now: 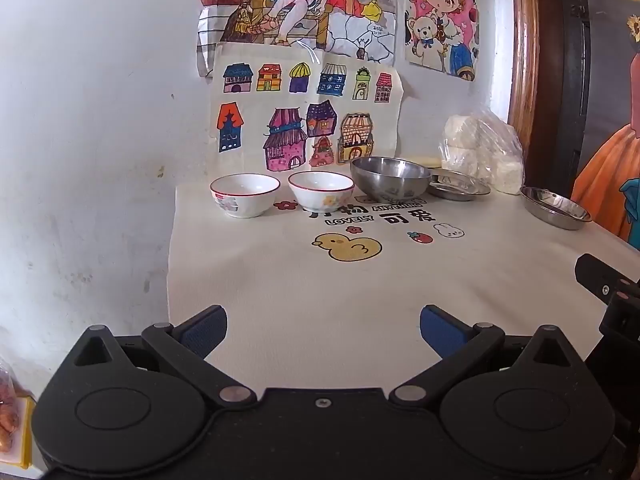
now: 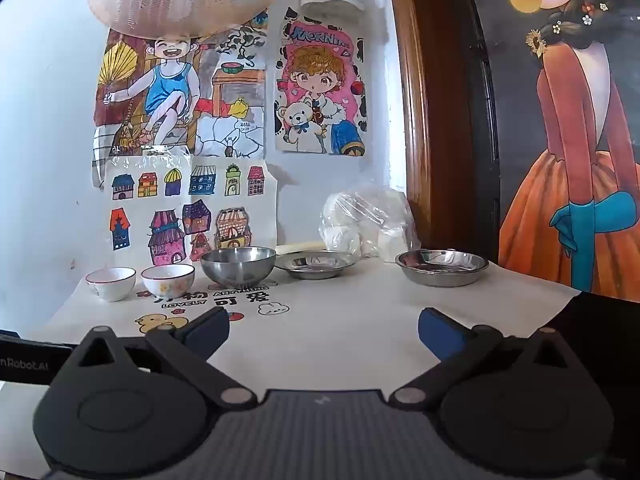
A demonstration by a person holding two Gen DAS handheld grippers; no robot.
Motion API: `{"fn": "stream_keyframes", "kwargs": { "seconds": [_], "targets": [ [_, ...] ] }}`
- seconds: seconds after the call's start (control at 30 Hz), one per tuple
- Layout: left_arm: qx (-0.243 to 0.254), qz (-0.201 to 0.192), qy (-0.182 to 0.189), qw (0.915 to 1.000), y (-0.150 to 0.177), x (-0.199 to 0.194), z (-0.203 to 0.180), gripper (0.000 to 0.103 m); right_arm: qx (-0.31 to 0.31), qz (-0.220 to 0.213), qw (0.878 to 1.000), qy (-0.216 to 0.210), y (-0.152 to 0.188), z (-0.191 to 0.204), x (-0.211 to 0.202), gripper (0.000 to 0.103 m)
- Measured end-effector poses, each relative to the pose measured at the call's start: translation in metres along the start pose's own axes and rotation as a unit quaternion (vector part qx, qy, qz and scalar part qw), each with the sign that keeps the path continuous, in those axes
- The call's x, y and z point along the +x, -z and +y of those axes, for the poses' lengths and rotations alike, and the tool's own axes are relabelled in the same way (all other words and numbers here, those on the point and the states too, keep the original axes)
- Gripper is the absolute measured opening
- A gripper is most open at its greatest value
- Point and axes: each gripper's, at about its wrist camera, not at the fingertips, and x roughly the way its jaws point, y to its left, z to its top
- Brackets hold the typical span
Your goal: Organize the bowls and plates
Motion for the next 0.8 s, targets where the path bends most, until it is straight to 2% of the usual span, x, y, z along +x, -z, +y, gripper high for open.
{"fn": "stream_keyframes", "kwargs": {
  "seconds": [0.8],
  "targets": [
    [-0.003, 0.004, -0.001, 1.0, 0.0022, -0.005, 0.0047, 0.102, -0.004, 0.002, 1.0, 0.004, -0.0009, 0.0009, -0.002, 0.103]
  ]
}}
